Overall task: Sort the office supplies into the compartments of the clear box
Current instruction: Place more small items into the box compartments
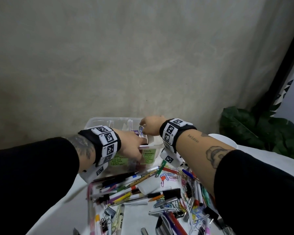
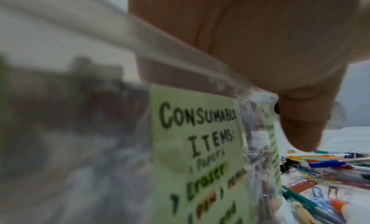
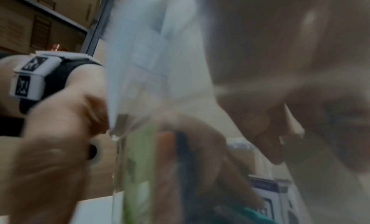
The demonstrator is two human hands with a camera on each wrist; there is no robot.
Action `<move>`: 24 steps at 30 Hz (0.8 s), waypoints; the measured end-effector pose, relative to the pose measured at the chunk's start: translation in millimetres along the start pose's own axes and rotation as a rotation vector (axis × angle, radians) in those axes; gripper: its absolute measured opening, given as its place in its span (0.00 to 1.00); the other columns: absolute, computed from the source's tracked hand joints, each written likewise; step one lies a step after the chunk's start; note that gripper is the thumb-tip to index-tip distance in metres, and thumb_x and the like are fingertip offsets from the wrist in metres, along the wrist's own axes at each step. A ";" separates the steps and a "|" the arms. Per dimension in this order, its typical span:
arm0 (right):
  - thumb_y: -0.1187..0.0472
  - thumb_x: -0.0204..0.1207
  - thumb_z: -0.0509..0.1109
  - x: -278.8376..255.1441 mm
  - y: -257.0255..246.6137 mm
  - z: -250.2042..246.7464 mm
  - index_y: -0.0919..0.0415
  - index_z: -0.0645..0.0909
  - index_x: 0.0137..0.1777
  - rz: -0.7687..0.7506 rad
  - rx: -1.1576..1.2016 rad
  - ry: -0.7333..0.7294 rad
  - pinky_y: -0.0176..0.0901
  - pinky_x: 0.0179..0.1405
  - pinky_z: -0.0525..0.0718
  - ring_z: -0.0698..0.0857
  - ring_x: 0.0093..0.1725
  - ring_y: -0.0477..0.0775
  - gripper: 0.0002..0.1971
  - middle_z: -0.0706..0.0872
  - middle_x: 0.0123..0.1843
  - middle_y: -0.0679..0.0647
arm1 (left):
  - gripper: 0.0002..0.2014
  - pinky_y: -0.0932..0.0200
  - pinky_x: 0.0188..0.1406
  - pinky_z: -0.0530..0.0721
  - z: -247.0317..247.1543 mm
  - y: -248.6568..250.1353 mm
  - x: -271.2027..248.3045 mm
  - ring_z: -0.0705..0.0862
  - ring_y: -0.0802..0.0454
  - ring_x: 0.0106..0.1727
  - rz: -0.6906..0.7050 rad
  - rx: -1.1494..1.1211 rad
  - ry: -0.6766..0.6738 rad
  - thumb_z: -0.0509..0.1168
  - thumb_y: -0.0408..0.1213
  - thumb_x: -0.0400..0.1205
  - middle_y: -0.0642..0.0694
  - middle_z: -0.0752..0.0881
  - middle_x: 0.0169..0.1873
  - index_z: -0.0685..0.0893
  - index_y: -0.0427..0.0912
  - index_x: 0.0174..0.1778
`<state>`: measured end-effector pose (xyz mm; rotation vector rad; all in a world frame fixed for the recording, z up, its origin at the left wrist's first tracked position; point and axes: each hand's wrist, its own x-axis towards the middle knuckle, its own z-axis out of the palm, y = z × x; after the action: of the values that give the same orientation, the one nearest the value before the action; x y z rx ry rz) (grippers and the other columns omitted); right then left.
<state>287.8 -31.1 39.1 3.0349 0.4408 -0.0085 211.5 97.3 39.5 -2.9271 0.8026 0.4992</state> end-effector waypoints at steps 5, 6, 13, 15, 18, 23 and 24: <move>0.46 0.76 0.74 1.5 3.8 3.1 0.57 0.78 0.64 -0.003 0.075 0.056 0.54 0.63 0.78 0.84 0.60 0.60 0.22 0.86 0.60 0.55 | 0.36 0.51 0.53 0.87 -12.6 8.5 6.3 0.86 0.48 0.54 -0.112 -0.159 -0.155 0.79 0.53 0.66 0.51 0.85 0.54 0.75 0.53 0.69; 0.46 0.75 0.74 1.4 3.5 3.1 0.57 0.81 0.59 -0.007 0.064 0.073 0.54 0.63 0.76 0.84 0.57 0.59 0.19 0.88 0.56 0.54 | 0.34 0.53 0.51 0.87 -13.9 10.5 7.9 0.87 0.48 0.53 -0.128 -0.148 -0.168 0.80 0.51 0.66 0.50 0.86 0.55 0.77 0.51 0.69; 0.44 0.74 0.74 3.8 14.7 -7.2 0.57 0.82 0.38 0.067 -0.027 0.093 0.59 0.67 0.68 0.83 0.47 0.56 0.16 0.85 0.41 0.50 | 0.26 0.64 0.38 0.82 -11.0 17.4 8.6 0.87 0.50 0.53 -0.136 0.027 -0.151 0.74 0.53 0.74 0.50 0.87 0.56 0.81 0.53 0.67; 0.45 0.73 0.75 2.8 14.1 -8.5 0.57 0.80 0.37 0.053 -0.022 0.075 0.59 0.69 0.68 0.82 0.46 0.57 0.16 0.84 0.38 0.50 | 0.24 0.60 0.42 0.84 -9.6 15.4 8.6 0.86 0.51 0.51 -0.134 0.031 -0.112 0.72 0.54 0.74 0.51 0.87 0.54 0.81 0.54 0.65; 0.47 0.70 0.76 -2.0 8.3 -3.8 0.56 0.77 0.43 0.011 -0.049 0.028 0.56 0.67 0.72 0.83 0.47 0.58 0.15 0.85 0.41 0.50 | 0.24 0.52 0.52 0.86 -7.8 13.9 10.3 0.86 0.51 0.50 -0.138 0.012 -0.095 0.70 0.54 0.73 0.51 0.87 0.52 0.81 0.55 0.66; 0.43 0.60 0.83 -7.4 10.5 6.3 0.56 0.71 0.70 -0.045 -0.106 0.015 0.56 0.63 0.78 0.82 0.64 0.61 0.41 0.83 0.63 0.55 | 0.24 0.56 0.46 0.83 -8.7 16.0 9.2 0.84 0.49 0.53 -0.142 0.066 -0.074 0.71 0.51 0.77 0.48 0.86 0.56 0.79 0.49 0.67; 0.41 0.59 0.84 -8.4 11.1 4.9 0.56 0.73 0.71 -0.048 -0.118 0.005 0.56 0.63 0.79 0.82 0.64 0.60 0.42 0.82 0.64 0.54 | 0.24 0.56 0.45 0.82 -9.1 16.2 8.2 0.84 0.49 0.53 -0.137 0.069 -0.065 0.70 0.51 0.77 0.47 0.85 0.56 0.77 0.48 0.68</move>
<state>282.9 -44.4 35.2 2.9084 0.4959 0.0223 212.6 78.1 45.8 -2.8607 0.5941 0.5408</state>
